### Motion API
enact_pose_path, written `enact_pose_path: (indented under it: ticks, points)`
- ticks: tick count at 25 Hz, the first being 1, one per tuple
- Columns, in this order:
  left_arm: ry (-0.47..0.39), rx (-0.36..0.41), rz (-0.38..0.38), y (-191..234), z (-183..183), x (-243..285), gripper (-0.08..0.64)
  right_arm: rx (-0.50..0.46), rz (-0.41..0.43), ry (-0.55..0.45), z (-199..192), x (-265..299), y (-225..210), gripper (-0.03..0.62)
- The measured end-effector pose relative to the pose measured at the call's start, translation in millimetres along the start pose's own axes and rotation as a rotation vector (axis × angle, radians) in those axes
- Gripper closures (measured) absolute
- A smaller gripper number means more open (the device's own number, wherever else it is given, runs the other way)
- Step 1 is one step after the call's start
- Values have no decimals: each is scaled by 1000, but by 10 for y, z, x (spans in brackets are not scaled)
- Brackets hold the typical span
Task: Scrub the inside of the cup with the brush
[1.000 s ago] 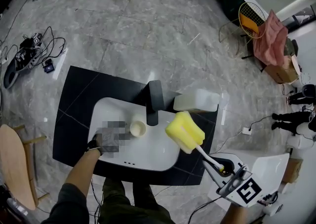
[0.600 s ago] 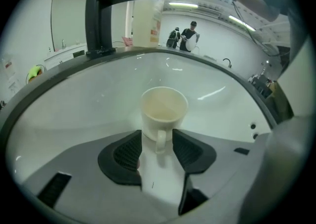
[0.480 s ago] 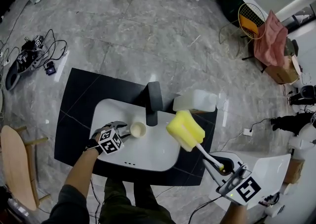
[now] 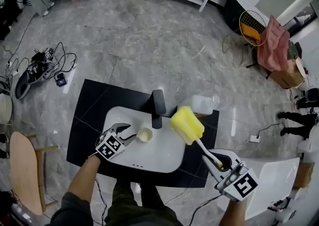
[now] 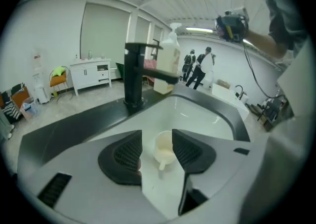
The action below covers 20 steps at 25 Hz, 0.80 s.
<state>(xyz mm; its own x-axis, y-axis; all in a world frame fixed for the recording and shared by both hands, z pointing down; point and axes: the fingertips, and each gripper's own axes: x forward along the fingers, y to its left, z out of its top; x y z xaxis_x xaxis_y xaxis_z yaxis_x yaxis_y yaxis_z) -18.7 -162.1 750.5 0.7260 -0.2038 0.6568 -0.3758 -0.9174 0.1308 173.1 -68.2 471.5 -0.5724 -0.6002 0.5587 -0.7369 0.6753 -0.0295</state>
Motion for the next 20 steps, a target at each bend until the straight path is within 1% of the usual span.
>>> enact_pose_path:
  ticks: [4, 7, 12, 15, 17, 20]
  points:
    - [-89, -38, 58, -12, 422, -428, 371, 23, -39, -50, 144, -64, 27, 568]
    - [-143, -42, 102, -51, 695, -764, 379, 38, -76, -65, 170, -139, 64, 568]
    - [-221, -13, 161, -116, 1145, -1276, 388, 52, -131, -92, 272, -260, 161, 569]
    - [-278, -4, 190, -200, 1429, -1568, 397, 91, -185, -123, 419, -357, 203, 568]
    - [-314, 10, 206, -275, 1592, -1742, 403, 101, -201, -135, 453, -427, 253, 568]
    - [-353, 40, 223, -411, 1746, -1947, 410, 91, -210, -159, 445, -509, 327, 568]
